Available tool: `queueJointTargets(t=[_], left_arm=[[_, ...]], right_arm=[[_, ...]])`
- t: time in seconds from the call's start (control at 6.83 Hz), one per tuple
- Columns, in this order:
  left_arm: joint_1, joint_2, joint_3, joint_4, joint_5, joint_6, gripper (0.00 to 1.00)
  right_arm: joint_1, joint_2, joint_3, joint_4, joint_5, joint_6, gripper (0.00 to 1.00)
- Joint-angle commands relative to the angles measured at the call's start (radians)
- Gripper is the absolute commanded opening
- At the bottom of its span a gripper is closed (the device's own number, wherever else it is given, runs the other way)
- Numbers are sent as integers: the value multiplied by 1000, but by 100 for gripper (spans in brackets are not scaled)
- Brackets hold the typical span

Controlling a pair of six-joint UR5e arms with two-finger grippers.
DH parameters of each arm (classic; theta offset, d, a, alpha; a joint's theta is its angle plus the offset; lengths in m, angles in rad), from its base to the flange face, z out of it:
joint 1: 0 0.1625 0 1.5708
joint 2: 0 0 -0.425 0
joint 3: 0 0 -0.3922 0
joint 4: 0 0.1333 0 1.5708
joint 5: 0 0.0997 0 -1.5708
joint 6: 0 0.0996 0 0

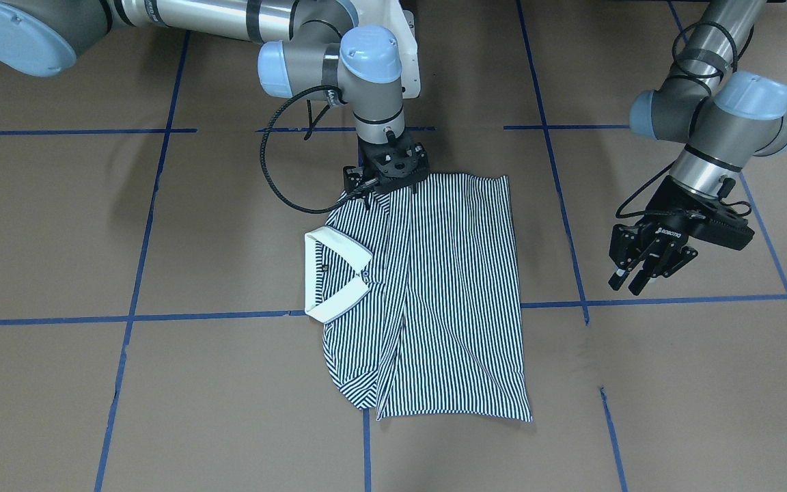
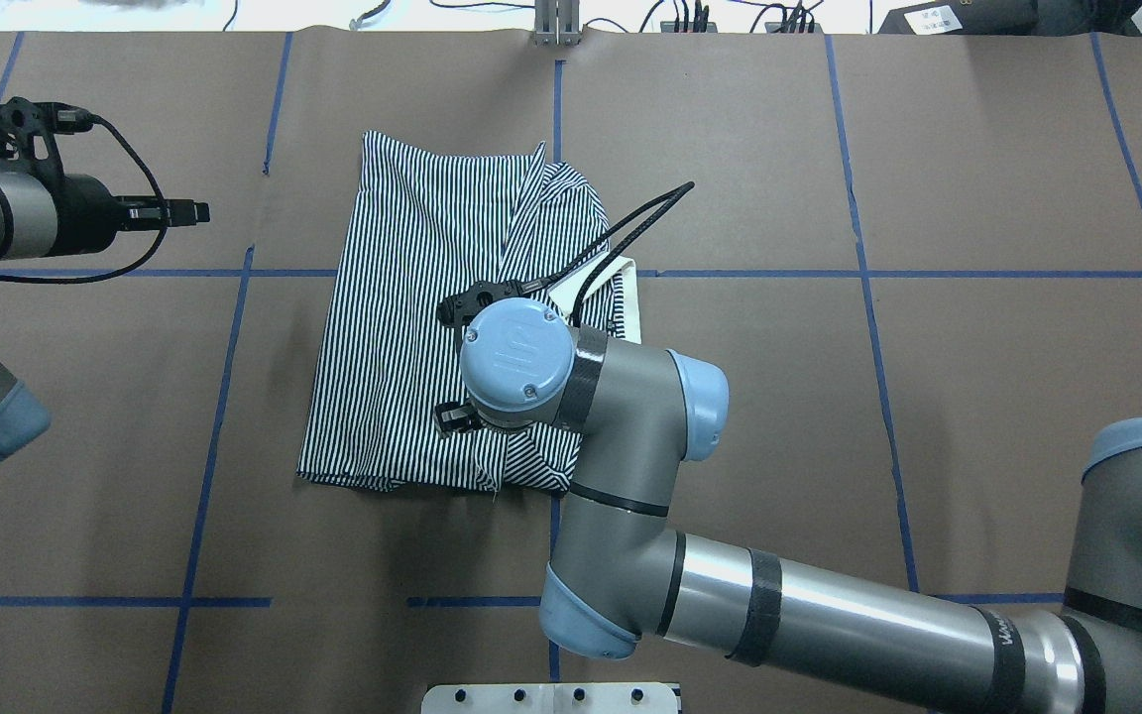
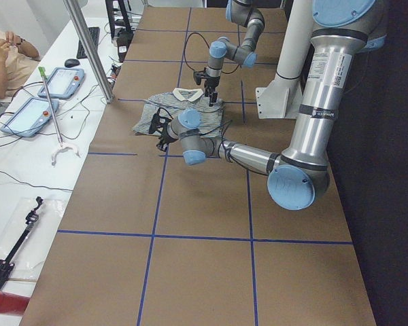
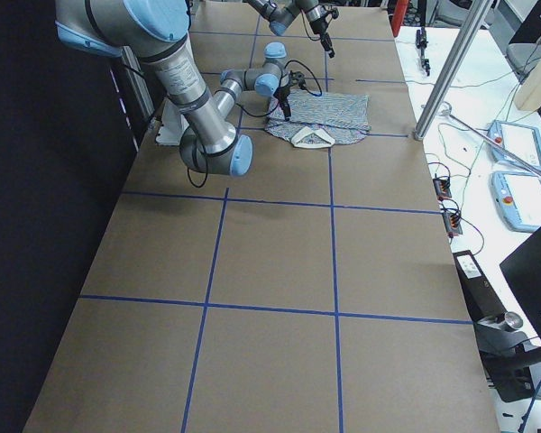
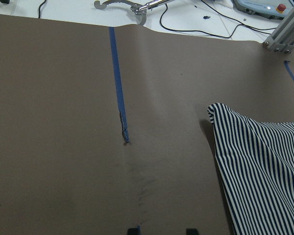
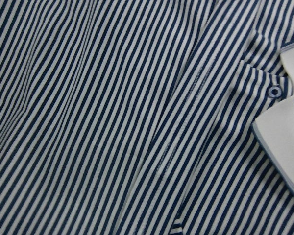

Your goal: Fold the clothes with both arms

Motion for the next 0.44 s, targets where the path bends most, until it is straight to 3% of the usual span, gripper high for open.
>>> queueJointTargets(t=[0.0, 0.29], left_arm=[[0, 1, 1, 0, 0, -1, 44], [0, 10, 0, 0, -2, -1, 45]], right_arm=[[-23, 29, -28, -21, -7, -20, 100], [-58, 20, -28, -29, -74, -40, 100]])
